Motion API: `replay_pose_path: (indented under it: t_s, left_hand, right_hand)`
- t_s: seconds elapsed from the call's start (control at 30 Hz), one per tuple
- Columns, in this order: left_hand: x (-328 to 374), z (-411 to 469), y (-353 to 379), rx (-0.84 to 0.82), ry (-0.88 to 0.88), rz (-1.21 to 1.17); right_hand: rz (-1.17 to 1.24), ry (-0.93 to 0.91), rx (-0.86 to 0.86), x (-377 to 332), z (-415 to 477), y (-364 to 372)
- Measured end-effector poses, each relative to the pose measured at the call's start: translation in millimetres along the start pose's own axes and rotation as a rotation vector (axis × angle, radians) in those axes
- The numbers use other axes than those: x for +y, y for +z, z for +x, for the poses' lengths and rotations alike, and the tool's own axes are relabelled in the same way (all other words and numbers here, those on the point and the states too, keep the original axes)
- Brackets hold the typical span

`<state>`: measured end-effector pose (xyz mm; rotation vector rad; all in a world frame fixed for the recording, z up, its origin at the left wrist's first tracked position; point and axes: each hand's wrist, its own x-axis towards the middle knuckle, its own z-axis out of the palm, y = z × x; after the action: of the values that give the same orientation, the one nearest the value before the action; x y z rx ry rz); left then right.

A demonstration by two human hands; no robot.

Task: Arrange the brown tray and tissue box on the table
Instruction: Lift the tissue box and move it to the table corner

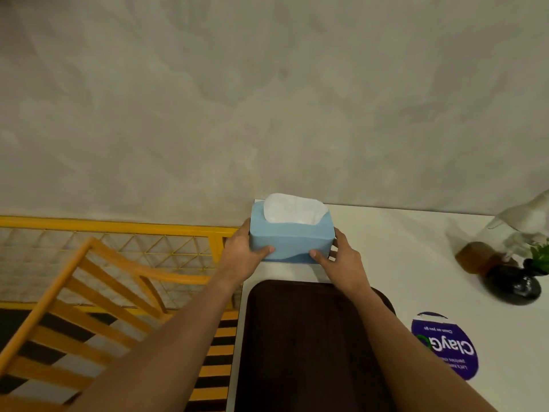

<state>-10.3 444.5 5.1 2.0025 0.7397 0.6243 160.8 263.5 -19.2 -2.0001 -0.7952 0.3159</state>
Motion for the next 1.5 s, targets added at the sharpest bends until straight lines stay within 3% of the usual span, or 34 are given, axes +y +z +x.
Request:
replay_pose_path:
  t_s: [0.53, 0.7, 1.03, 1.5]
  left_hand:
    - [-41.1, 35.1, 26.1, -0.065, -0.159, 0.179]
    - [-46.3, 63.7, 32.2, -0.071, -0.153, 0.209]
    - [-54.4, 105.0, 36.3, -0.033, -0.126, 0.209]
    - [-54.7, 119.3, 38.7, -0.019, -0.166, 0.206]
  right_hand:
    - [-0.108, 0.031, -0.056, 22.7, 33.7, 7.0]
    - [-0.105, 0.035, -0.066, 26.3, 64.1, 6.8]
    - [-0.320, -0.023, -0.166, 34.3, 110.3, 11.2]
    - [-0.519, 0.023, -0.085, 46.7, 128.9, 17.9]
